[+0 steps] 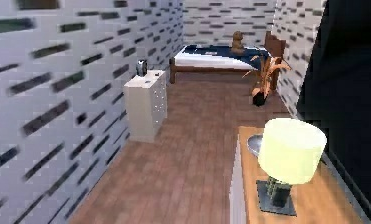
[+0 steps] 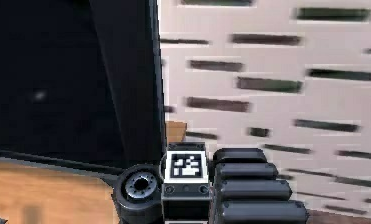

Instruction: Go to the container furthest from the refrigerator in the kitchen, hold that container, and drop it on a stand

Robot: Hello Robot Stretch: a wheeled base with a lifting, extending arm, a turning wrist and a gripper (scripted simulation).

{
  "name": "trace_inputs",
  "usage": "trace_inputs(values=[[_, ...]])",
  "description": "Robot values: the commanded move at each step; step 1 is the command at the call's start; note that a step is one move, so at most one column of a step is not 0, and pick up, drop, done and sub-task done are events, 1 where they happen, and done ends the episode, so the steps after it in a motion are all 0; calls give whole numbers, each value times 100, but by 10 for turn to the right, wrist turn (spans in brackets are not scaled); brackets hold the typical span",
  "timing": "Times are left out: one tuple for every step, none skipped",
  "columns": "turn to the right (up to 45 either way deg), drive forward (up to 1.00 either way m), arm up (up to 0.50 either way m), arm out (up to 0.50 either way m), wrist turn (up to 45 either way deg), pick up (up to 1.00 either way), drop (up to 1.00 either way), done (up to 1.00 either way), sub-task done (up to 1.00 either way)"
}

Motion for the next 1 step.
trace_inputs(values=[[0, 80, 0, 0, 0, 0, 0, 0, 0]])
